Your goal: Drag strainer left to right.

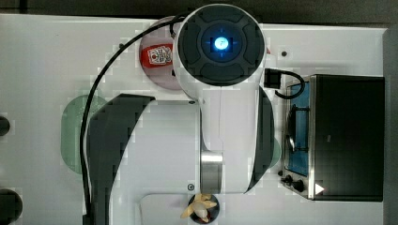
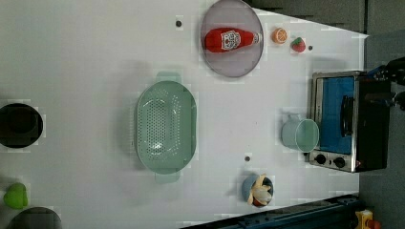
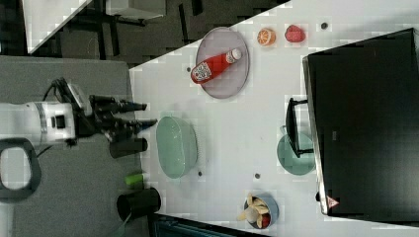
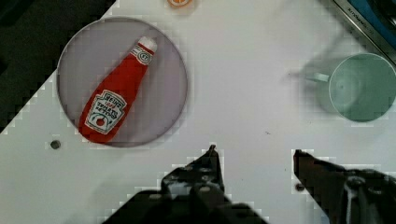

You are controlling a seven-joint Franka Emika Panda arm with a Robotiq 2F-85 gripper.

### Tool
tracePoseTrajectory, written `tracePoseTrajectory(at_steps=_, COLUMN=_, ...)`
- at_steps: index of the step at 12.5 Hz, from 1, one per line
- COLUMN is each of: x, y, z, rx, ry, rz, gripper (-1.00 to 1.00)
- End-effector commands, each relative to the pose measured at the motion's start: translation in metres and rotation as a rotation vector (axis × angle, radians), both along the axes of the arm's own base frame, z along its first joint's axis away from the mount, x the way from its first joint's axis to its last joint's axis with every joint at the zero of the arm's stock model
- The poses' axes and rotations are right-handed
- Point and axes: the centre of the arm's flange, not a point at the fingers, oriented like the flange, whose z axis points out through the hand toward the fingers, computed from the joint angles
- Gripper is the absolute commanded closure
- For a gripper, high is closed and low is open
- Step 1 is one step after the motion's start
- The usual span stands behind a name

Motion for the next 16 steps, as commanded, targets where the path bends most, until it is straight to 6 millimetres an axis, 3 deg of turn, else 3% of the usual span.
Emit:
tracePoseTrajectory(at_steps=1, x=-0.137, y=-0.006, z=0.059, rx=-0.016, ry=0.014, rz=-0.043, gripper=-0.59)
tracePoseTrajectory(at_steps=3, x=-0.135, y=0.005, z=0.059, rx=-0.020, ry=0.007, rz=-0.022, gripper=-1.00)
tracePoseTrajectory(at_steps=4, x=-0.133, y=0.020, z=0.057, rx=-0.018, ry=0.002, rz=0.004, gripper=-1.00)
tracePoseTrajectory(at_steps=6, x=-0.126, y=0.068, z=0.048, rx=-0.013, ry=-0.011, rz=0.089, gripper=-1.00)
tracePoseTrajectory(at_steps=8, x=-0.117, y=0.123, z=0.027, rx=-0.037, ry=-0.015, rz=0.141, gripper=-1.00)
tracePoseTrajectory(at_steps=10, x=-0.112, y=0.176, z=-0.008, rx=-0.057, ry=0.006, rz=0.105, gripper=-1.00)
tracePoseTrajectory(at_steps=13, x=-0.108, y=0.253, z=-0.071, rx=-0.053, ry=0.030, rz=-0.083, gripper=-1.00)
tracePoseTrajectory(at_steps=16, x=-0.106, y=0.303, z=-0.144, rx=-0.028, ry=0.071, rz=-0.297, gripper=-1.00)
